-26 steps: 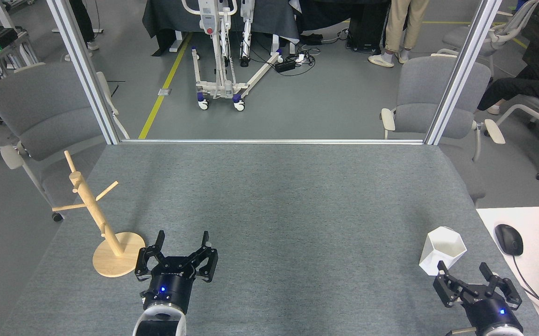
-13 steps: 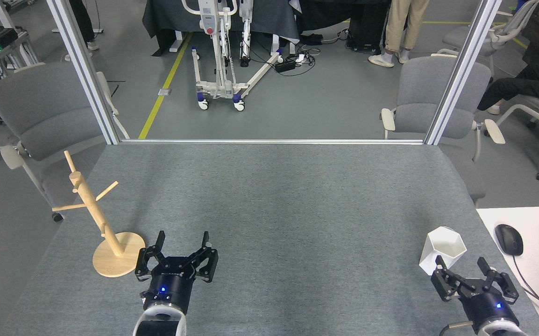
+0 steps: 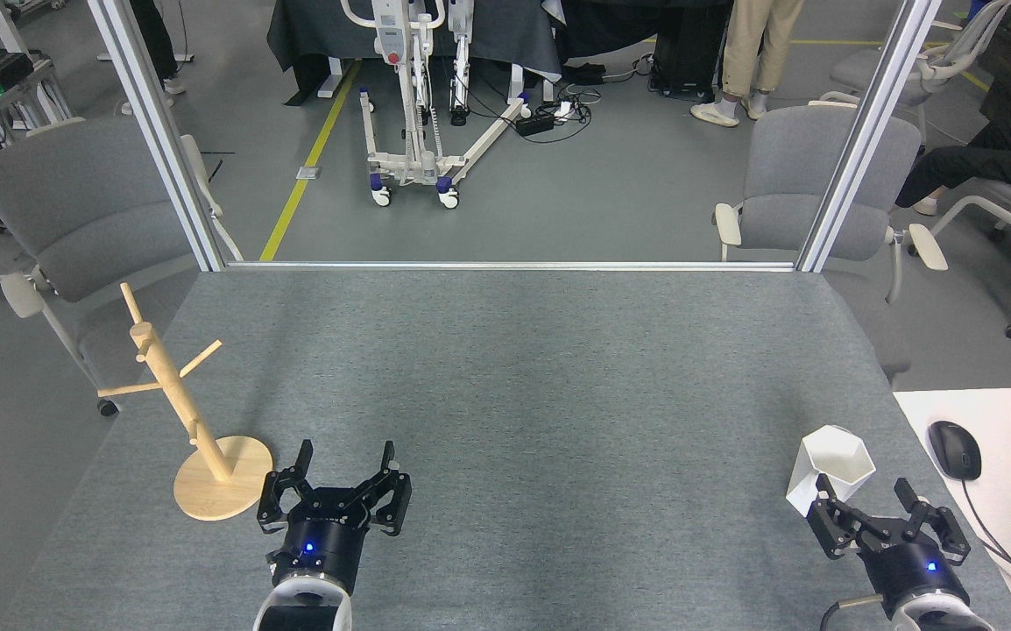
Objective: Hang cup on storage rack
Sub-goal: 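Open the right gripper and position it around the white cup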
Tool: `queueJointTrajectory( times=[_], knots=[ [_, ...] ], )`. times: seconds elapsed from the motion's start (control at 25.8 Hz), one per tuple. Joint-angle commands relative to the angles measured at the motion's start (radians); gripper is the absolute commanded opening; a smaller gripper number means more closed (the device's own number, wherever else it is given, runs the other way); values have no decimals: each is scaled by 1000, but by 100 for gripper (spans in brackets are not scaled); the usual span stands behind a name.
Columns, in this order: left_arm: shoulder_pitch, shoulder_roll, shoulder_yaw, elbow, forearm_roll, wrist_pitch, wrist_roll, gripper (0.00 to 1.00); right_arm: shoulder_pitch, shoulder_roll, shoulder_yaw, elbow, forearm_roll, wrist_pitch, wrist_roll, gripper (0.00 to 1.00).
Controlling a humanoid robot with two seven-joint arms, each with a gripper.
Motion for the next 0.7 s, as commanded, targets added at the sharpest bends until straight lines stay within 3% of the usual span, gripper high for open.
queueJointTrajectory(
  times=[0.0,0.66],
  knots=[
    [0,0,0,6,0,0,0,100,-2,2,0,7,1,2,1,100],
    [-23,0,2,40,0,2,1,100,-29,5,21,41,2,27,1,100]
  ],
)
